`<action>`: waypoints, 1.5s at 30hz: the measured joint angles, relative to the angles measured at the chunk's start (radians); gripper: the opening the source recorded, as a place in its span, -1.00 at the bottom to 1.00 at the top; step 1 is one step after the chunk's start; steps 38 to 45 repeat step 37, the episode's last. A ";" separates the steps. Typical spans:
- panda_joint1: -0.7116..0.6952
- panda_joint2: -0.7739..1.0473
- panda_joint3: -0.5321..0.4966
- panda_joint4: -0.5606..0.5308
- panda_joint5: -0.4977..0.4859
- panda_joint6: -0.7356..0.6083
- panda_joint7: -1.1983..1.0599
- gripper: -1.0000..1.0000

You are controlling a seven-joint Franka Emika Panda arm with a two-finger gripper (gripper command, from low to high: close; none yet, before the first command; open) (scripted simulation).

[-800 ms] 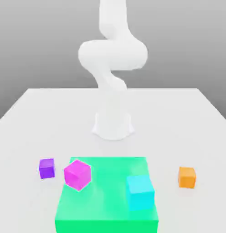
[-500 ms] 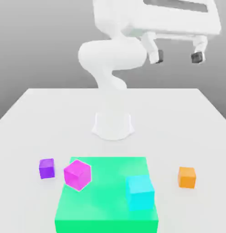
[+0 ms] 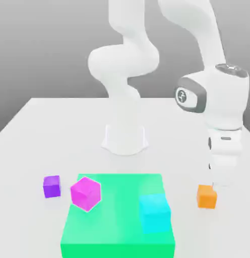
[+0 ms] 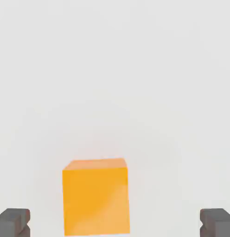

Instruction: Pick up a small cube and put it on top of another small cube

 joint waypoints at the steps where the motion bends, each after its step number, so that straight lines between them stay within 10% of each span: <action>1: 0.011 0.036 -0.013 0.006 -0.014 0.029 0.008 0.00; 3: 0.033 0.109 -0.040 0.019 -0.033 0.086 0.022 0.00; 4: 0.044 0.143 -0.052 0.026 -0.038 0.114 0.027 -1.00; 17: 0.014 -0.040 -0.006 -0.011 0.025 -0.033 -0.021 -1.00; 29: -0.295 -0.227 -0.174 0.312 0.068 -0.542 -0.051 -1.00; 33: -0.317 -0.157 -0.181 0.316 0.080 -0.478 -0.059 -1.00; 34: -0.318 -0.134 -0.180 0.308 0.082 -0.446 -0.061 1.00; 45: -0.317 -0.134 -0.180 0.308 0.082 -0.446 -0.061 1.00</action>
